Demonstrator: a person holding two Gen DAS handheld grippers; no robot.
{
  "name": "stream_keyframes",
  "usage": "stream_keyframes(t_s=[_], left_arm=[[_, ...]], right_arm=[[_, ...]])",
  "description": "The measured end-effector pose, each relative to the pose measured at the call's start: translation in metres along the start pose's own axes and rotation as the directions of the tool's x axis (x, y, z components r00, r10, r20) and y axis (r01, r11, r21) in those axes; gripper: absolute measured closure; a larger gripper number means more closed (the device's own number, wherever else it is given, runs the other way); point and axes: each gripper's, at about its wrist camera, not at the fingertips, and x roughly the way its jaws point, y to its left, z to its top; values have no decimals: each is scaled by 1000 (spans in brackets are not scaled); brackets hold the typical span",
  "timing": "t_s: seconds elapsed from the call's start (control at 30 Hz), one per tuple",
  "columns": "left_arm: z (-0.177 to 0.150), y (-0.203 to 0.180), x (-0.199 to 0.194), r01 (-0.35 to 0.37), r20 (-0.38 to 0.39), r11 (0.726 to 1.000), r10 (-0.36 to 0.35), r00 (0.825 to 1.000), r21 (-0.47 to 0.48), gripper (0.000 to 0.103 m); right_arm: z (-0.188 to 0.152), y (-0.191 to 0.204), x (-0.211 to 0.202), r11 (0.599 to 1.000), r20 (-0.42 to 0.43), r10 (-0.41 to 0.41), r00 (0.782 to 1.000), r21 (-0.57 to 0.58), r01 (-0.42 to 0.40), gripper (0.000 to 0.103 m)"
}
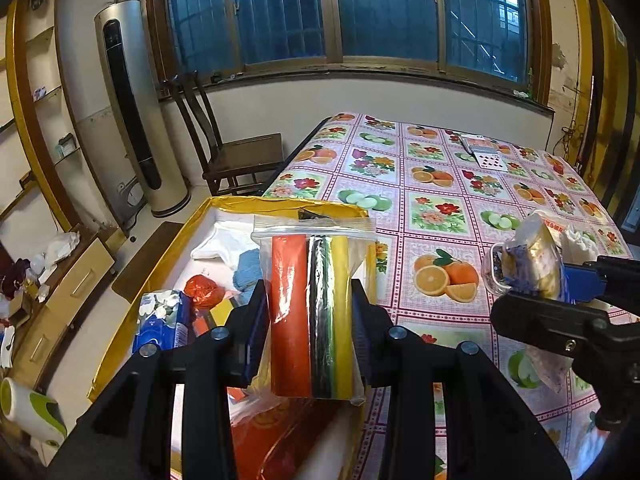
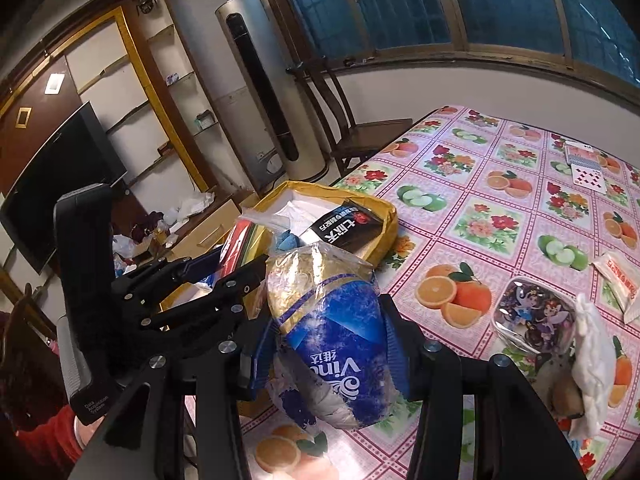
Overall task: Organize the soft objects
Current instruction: 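Carry the striped pack over the tray with the left tool while the right carries the Vinda bag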
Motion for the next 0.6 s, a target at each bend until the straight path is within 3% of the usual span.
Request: stream_keyframes(t_s=[0.33,0.5,0.6], left_arm=[[4,47,24,-48,-26,997,47,999,-60,68],[17,88,54,-97,-99,987,85,991,-127,68],[20,104,77,-94,-161,983,68,985,-159,68]], right_arm=[[34,25,68,1000,-64,8,998,-15,-9,53],[54,32,113,999,-110,-29,994,-22,27,53],[58,30,143,999,-143,-53,988,-12,52,53]])
